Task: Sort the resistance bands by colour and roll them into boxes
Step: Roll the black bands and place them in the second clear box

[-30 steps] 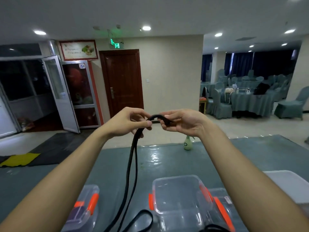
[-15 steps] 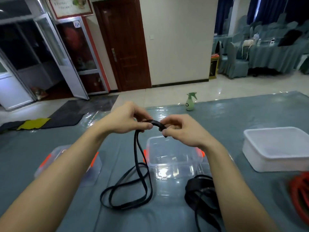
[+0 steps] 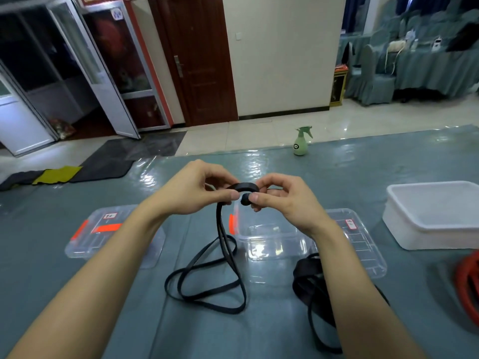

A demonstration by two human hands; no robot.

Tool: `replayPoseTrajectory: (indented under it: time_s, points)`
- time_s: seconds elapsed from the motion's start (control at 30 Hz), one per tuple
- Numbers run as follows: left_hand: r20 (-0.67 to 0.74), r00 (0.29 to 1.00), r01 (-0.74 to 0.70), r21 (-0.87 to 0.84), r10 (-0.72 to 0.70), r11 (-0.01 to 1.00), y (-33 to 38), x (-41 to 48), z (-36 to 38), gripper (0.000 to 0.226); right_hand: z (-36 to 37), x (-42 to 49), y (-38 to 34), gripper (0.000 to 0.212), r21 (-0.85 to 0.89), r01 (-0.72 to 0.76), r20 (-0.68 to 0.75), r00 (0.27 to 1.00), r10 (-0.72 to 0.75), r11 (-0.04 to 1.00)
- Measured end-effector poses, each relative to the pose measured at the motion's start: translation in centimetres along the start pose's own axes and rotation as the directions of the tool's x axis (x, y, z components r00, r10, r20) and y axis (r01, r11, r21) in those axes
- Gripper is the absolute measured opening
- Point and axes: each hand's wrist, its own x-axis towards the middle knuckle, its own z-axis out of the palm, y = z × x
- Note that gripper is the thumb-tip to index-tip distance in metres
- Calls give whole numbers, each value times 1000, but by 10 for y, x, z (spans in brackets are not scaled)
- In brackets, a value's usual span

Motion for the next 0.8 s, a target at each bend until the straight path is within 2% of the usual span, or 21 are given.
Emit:
replayPoseTrajectory:
  time_s: [0.13, 0.3, 0.37, 0.5, 0.57, 0.63, 0.7, 0.77, 0.8]
  points:
    - [-88, 996, -8, -22, 6, 1000, -10, -10, 5, 16, 16, 2, 9, 17, 61, 35, -102, 994, -29, 998]
    - [-143, 989, -45, -63, 36, 997, -16, -10, 4, 17, 38, 10, 14, 27, 203, 79, -158, 986, -46, 976]
    - [-160, 987, -44, -147, 20, 988, -16, -9, 5, 19, 44, 13, 17, 33, 297, 97, -160, 986, -51, 950]
    - [-203, 979, -83, -326, 16, 942, -15, -10, 6, 28, 52, 15, 25, 19, 515, 118, -139, 989, -53, 849]
    - [-222, 975, -93, -385, 5, 918, -14, -10, 8, 31, 55, 13, 30, 17, 535, 113, -141, 989, -43, 838]
    - [-221, 975, -71, -353, -9, 933, -15, -10, 6, 31, 54, 8, 31, 15, 415, 73, -140, 990, -16, 907]
    - [-185, 983, -29, -225, -14, 974, -18, -12, 3, 31, 48, 2, 30, 22, 114, -9, -142, 990, 25, 993]
    - [-109, 994, 0, -41, -4, 999, -18, -14, 0, 34, 43, -2, 27, 25, -198, -56, -187, 982, 18, 979]
    - [-61, 998, 2, 49, 1, 999, -17, -15, 0, 37, 41, -3, 25, 27, -292, -41, -204, 979, -20, 956]
